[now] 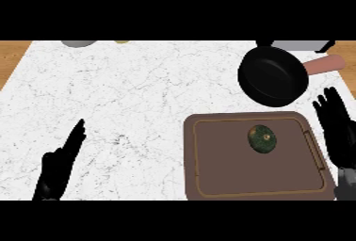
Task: Pick the squash from the tray and place it in the pot
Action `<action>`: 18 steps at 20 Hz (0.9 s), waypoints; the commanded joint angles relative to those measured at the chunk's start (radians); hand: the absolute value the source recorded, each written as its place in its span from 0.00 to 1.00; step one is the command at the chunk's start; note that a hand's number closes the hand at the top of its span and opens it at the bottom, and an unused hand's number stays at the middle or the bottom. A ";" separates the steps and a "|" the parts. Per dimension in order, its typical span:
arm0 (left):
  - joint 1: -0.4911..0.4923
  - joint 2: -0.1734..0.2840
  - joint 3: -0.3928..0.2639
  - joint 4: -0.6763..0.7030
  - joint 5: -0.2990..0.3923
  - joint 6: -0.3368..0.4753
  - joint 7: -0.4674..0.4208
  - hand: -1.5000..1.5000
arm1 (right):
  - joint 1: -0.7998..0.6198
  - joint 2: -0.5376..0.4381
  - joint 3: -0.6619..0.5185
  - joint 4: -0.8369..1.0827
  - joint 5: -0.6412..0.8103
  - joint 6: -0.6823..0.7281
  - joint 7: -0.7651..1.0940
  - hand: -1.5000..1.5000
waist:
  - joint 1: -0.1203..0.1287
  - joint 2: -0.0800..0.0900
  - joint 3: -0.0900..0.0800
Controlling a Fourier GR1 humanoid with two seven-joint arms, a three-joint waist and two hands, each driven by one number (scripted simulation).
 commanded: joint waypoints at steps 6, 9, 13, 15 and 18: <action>-0.126 0.155 0.160 0.079 -0.083 0.037 0.067 0.50 | -0.133 0.034 0.211 -0.112 0.313 -0.207 0.085 1.00 | 0.034 0.008 0.019; -0.066 0.099 0.137 0.094 -0.030 0.043 0.122 0.50 | -0.063 -0.059 0.029 -0.043 0.528 -0.530 -0.009 0.00 | -0.020 0.002 0.015; -0.128 0.128 0.161 0.102 -0.005 0.007 0.210 0.50 | 0.009 0.074 0.222 -0.130 0.772 -0.732 0.019 0.00 | -0.001 0.003 0.017; -0.122 0.116 0.163 0.136 -0.015 0.007 0.185 0.50 | 0.037 0.116 0.311 -0.146 0.916 -0.792 0.116 0.00 | 0.005 0.004 0.016; -0.140 0.139 0.171 0.114 -0.017 -0.008 0.230 0.50 | 0.101 0.099 0.351 -0.228 1.107 -0.748 0.318 0.00 | 0.000 -0.001 0.016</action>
